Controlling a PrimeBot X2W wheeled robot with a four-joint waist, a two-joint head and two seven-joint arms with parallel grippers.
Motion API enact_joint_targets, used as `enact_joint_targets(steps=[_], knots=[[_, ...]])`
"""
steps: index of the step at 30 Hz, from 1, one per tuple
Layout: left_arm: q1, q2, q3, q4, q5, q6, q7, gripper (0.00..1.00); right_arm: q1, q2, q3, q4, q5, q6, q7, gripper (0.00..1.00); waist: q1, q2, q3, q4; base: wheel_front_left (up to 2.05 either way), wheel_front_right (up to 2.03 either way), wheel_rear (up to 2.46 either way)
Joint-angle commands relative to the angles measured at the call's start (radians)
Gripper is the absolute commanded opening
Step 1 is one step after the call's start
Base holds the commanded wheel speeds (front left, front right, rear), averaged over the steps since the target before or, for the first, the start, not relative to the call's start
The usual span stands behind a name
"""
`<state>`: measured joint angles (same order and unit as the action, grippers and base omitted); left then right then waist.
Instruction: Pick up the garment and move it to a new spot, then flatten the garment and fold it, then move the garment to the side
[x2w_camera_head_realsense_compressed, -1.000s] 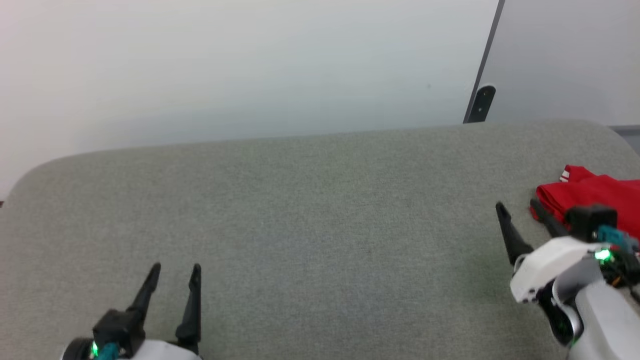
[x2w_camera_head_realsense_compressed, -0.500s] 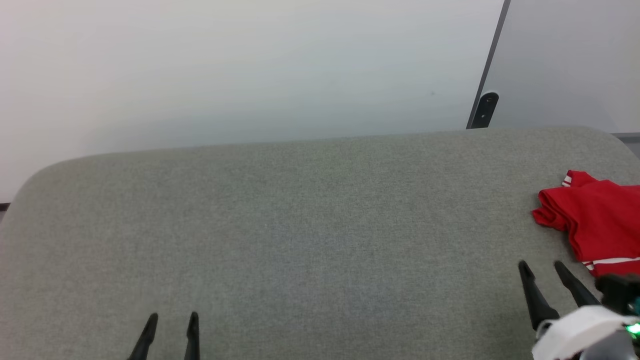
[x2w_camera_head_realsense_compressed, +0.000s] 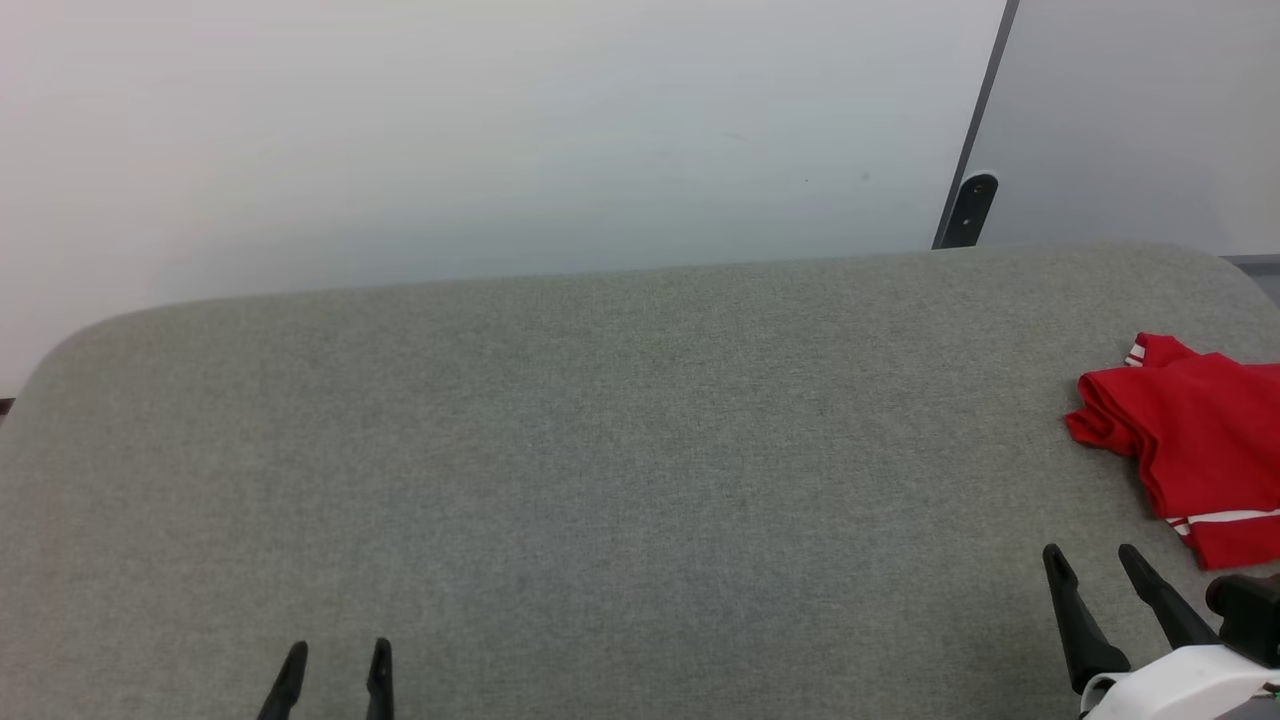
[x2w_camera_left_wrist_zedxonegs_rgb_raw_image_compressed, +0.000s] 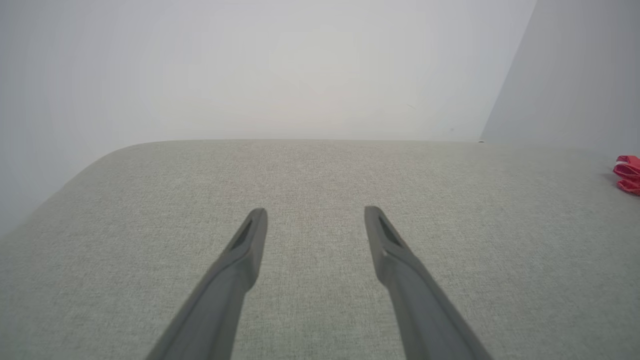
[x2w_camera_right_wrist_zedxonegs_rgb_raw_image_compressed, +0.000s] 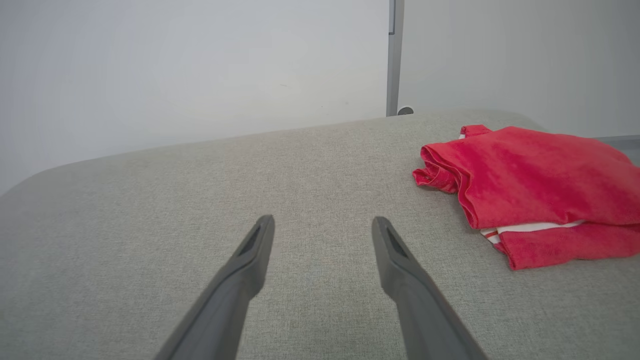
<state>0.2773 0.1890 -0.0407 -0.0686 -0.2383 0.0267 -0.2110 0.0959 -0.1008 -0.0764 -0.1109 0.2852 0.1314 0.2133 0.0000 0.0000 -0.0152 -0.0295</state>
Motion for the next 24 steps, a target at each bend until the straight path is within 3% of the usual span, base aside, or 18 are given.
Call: enact_joint_targets(steps=[1, 24], knots=[[0.003, 0.003, -0.002, -0.004, -0.007, 0.005, 0.004, 1.0, 0.011, 0.005, 0.0, -0.009, -0.007, -0.002, 0.004, 1.0, 0.0, 0.0, 0.0, 0.0, 0.0, 0.0, 0.0], [0.009, 0.008, -0.008, -0.016, -0.028, 0.021, 0.012, 1.0, 0.025, 0.019, -0.005, -0.035, -0.005, -0.002, 0.023, 1.0, 0.0, 0.0, -0.002, -0.006, 0.0, 0.0, 0.0]])
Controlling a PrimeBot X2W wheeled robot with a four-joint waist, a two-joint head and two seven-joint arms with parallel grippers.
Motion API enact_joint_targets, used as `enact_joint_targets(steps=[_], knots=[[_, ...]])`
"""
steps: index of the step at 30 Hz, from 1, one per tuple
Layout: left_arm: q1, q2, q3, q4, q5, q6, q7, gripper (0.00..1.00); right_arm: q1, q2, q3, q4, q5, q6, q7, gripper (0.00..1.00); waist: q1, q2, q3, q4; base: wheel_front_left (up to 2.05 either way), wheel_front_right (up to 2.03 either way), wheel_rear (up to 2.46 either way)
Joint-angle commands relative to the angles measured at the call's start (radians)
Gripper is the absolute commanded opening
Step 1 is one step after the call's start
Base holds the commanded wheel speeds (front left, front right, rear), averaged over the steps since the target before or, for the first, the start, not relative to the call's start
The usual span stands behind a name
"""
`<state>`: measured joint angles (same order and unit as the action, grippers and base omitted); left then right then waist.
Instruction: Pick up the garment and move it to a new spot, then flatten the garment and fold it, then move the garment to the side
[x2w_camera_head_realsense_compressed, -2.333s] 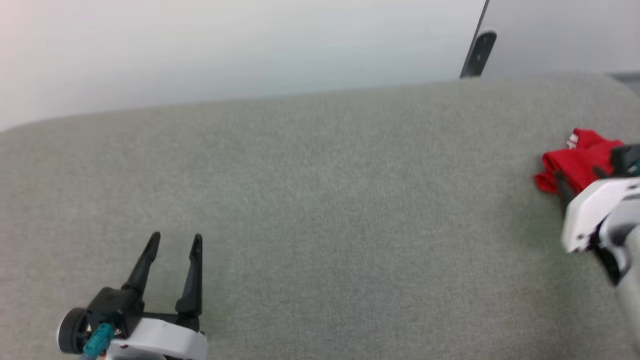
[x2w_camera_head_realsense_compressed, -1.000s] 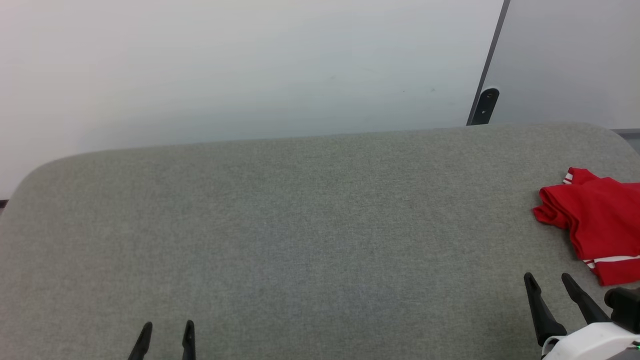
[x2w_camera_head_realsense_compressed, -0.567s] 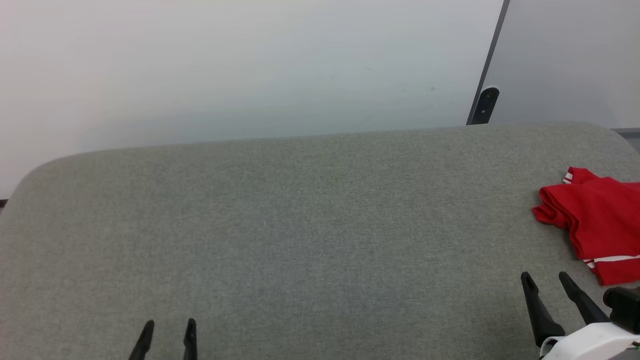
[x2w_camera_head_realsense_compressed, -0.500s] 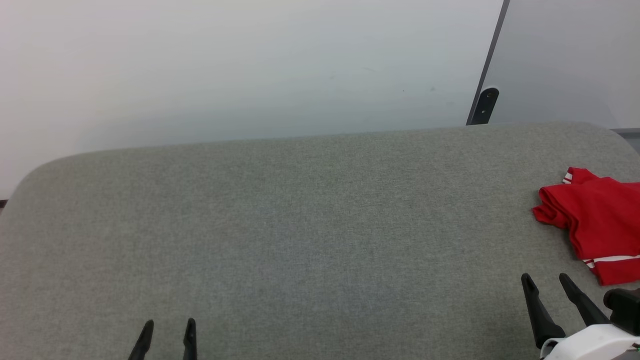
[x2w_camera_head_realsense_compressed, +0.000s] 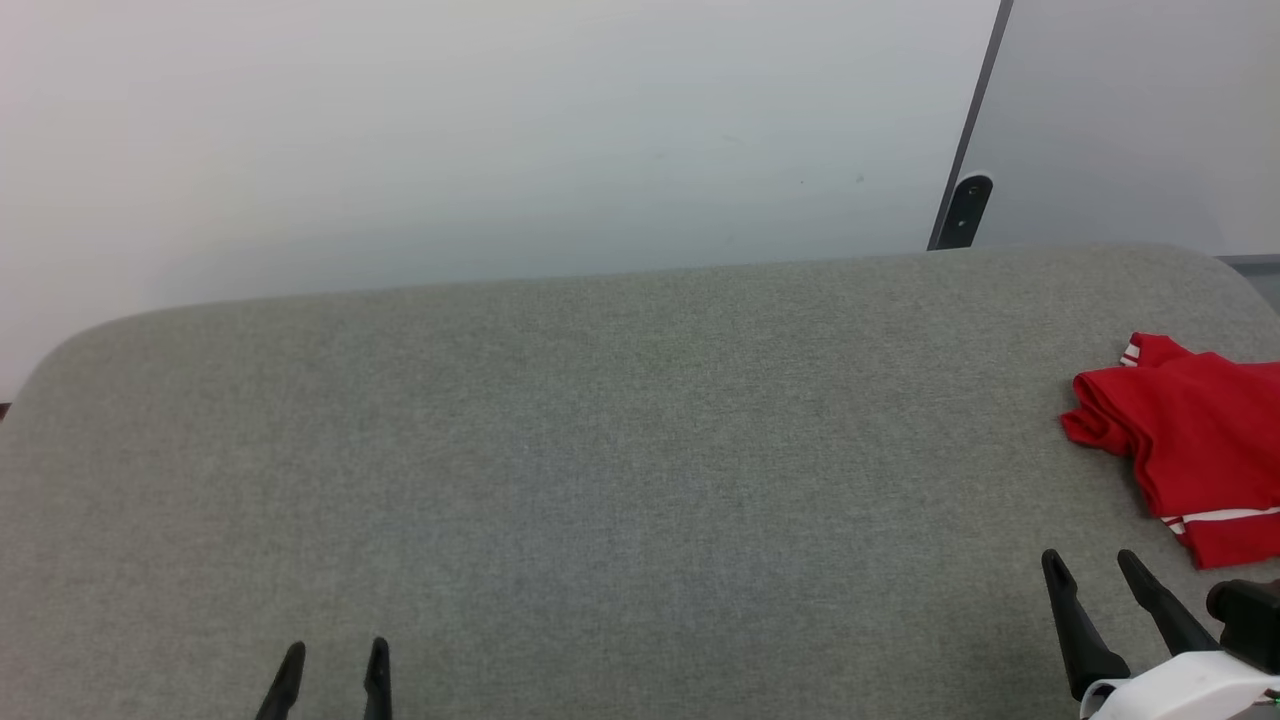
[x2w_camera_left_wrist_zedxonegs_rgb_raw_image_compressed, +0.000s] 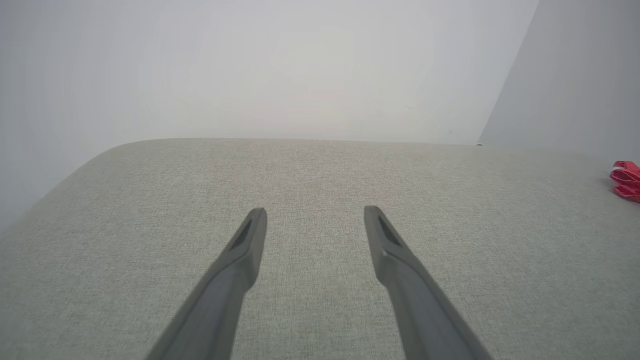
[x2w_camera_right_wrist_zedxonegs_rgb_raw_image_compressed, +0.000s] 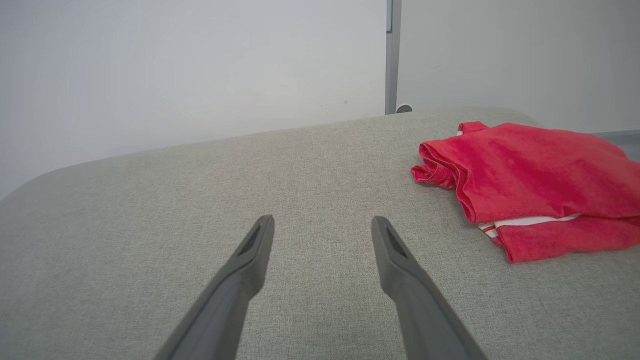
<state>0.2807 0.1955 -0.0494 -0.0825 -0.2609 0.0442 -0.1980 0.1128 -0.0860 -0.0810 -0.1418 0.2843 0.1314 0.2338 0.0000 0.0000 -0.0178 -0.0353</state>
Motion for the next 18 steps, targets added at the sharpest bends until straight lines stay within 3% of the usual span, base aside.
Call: enact_joint_targets(steps=[1, 3, 4, 9, 18], knots=[[0.004, 0.002, 0.0, -0.001, -0.005, 0.004, -0.001, 1.0, 0.008, 0.004, -0.001, -0.005, -0.003, -0.002, 0.002, 1.0, 0.0, 0.0, 0.001, 0.0, 0.0, 0.0, 0.0], [0.002, 0.003, -0.001, 0.0, -0.005, 0.007, -0.004, 1.0, 0.008, 0.005, -0.002, -0.006, -0.003, -0.002, 0.003, 1.0, 0.0, 0.0, 0.002, 0.001, 0.0, 0.0, 0.0], [0.0, 0.0, -0.002, 0.0, -0.002, 0.003, -0.002, 0.0, 0.0, 0.001, 0.0, -0.002, 0.0, 0.0, 0.001, 0.0, 0.0, 0.0, 0.002, 0.001, 0.0, 0.0, 0.0], [0.004, -0.017, -0.011, 0.044, -0.008, 0.002, -0.003, 0.0, 0.01, 0.007, 0.002, 0.05, 0.011, 0.0, 0.001, 0.0, 0.0, 0.0, 0.003, 0.001, 0.0, 0.0, 0.0], [-0.043, -0.024, 0.0, 0.075, -0.184, -0.018, 0.027, 0.0, -0.021, 0.011, -0.005, 0.091, 0.173, 0.0, -0.012, 0.0, 0.0, 0.0, 0.004, 0.004, 0.0, 0.0, 0.0]])
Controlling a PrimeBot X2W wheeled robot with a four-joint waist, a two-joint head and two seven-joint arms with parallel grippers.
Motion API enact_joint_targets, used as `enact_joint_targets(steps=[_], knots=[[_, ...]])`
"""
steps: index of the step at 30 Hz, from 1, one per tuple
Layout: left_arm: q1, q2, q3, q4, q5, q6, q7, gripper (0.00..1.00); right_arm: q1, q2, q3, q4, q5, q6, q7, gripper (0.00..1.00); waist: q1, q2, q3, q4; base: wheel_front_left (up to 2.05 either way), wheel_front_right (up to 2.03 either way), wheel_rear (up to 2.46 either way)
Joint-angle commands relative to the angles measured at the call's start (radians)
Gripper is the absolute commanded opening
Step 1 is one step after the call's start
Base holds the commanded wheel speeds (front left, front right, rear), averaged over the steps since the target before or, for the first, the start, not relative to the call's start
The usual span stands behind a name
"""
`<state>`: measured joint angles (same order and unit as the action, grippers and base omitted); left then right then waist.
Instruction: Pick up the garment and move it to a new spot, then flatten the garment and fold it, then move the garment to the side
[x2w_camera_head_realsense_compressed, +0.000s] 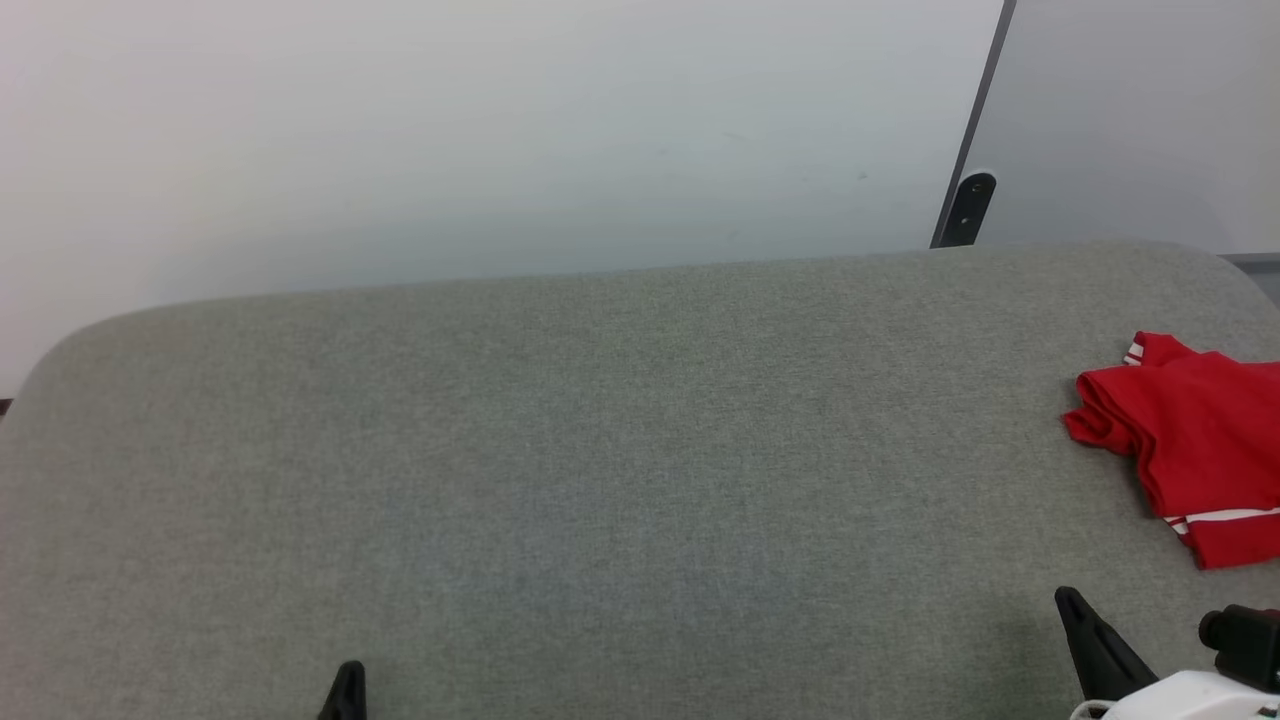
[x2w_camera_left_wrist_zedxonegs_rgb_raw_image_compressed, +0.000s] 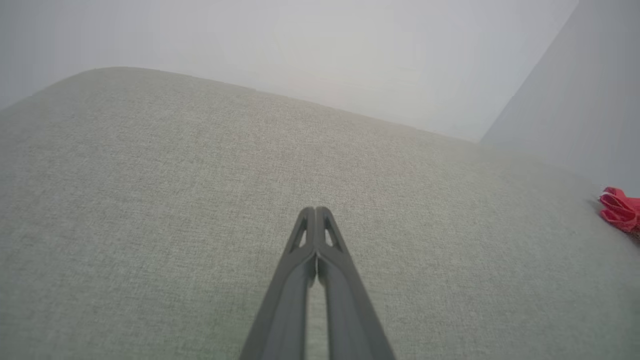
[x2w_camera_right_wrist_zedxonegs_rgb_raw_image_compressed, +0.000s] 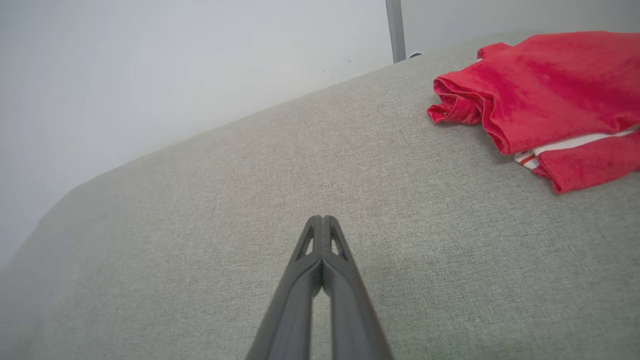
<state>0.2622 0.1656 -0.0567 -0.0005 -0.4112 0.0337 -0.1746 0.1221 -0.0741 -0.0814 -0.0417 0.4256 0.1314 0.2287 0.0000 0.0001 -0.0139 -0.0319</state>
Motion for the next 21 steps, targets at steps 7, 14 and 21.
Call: enact_joint_targets(steps=[7, 14, 21], knots=[[-0.08, -0.004, 0.021, 0.036, -0.221, -0.033, 0.038, 0.0, -0.061, 0.003, -0.008, 0.035, 0.207, 0.0, -0.025, 0.0, 0.0, -0.0001, 0.002, 0.003, 0.0, 0.0, 0.0], [-0.111, -0.01, 0.029, 0.059, -0.329, -0.047, 0.058, 0.0, -0.08, 0.005, -0.01, 0.06, 0.31, 0.0, -0.035, 0.0, 0.0, -0.0001, 0.003, 0.005, 0.0, 0.0, 0.0], [-0.139, -0.017, 0.038, 0.078, -0.427, -0.06, 0.077, 0.0, -0.097, 0.007, -0.013, 0.084, 0.403, 0.0, -0.044, 0.0, 0.0, -0.0001, 0.004, 0.007, 0.0, 0.0, 0.0]])
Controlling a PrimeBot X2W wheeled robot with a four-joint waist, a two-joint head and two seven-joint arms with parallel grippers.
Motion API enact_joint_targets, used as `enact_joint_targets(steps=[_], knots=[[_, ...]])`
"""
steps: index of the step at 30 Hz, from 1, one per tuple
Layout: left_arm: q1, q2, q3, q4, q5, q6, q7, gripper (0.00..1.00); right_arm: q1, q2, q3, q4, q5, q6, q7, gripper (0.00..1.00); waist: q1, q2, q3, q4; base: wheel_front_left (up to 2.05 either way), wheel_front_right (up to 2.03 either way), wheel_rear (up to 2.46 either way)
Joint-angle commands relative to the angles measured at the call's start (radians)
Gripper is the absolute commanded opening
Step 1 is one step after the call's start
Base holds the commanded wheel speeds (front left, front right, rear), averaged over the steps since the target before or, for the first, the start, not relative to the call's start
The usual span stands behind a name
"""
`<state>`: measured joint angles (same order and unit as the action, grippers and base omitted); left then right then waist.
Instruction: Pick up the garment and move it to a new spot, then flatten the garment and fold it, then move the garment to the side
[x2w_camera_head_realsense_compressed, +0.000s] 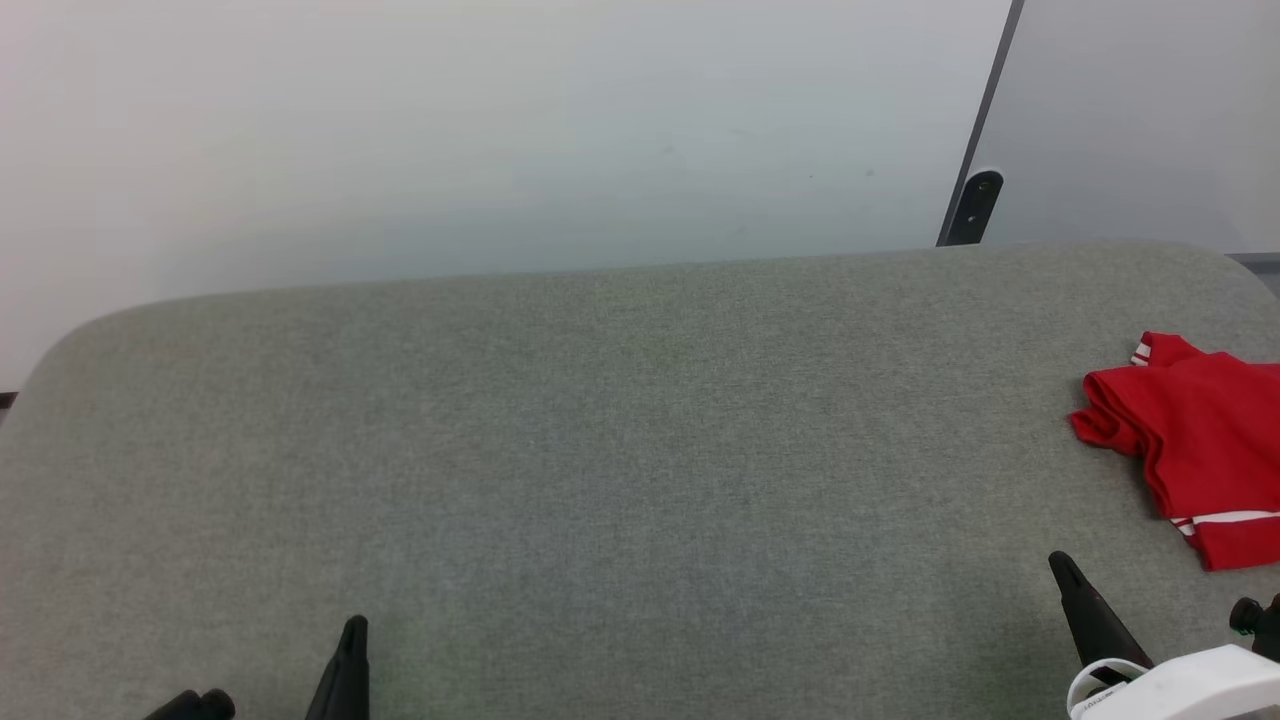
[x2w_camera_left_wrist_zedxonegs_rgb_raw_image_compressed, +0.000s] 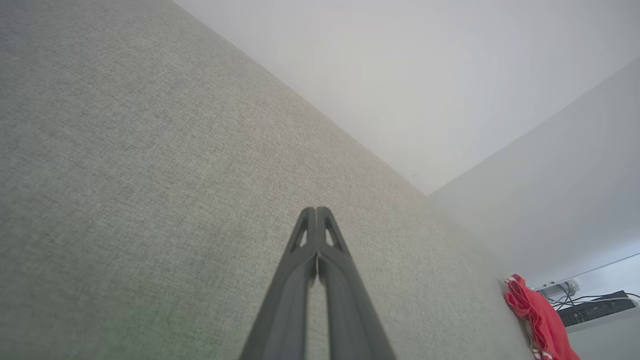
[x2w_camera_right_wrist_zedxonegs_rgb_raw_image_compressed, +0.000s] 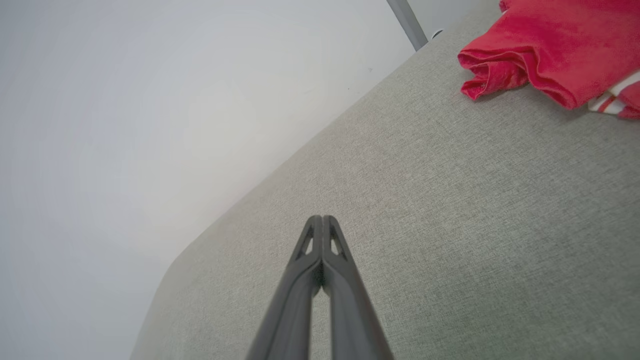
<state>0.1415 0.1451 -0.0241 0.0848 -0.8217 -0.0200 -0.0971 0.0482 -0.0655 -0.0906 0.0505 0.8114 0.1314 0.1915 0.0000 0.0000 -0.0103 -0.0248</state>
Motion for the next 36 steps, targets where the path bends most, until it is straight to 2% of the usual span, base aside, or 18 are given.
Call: enact_joint_targets(steps=[1, 36], knots=[[-0.022, 0.003, 0.007, -0.005, -0.03, -0.008, 0.003, 0.0, -0.025, -0.002, -0.004, -0.005, 0.031, 0.0, -0.008, 0.0, 0.0, 0.0, 0.0, 0.0, 0.0, 0.0, 0.0], [-0.135, -0.031, 0.053, 0.074, -0.417, -0.06, 0.089, 0.0, -0.093, 0.007, -0.015, 0.092, 0.408, -0.001, -0.043, 0.0, 0.0, 0.0, 0.005, 0.01, 0.0, 0.0, 0.0]])
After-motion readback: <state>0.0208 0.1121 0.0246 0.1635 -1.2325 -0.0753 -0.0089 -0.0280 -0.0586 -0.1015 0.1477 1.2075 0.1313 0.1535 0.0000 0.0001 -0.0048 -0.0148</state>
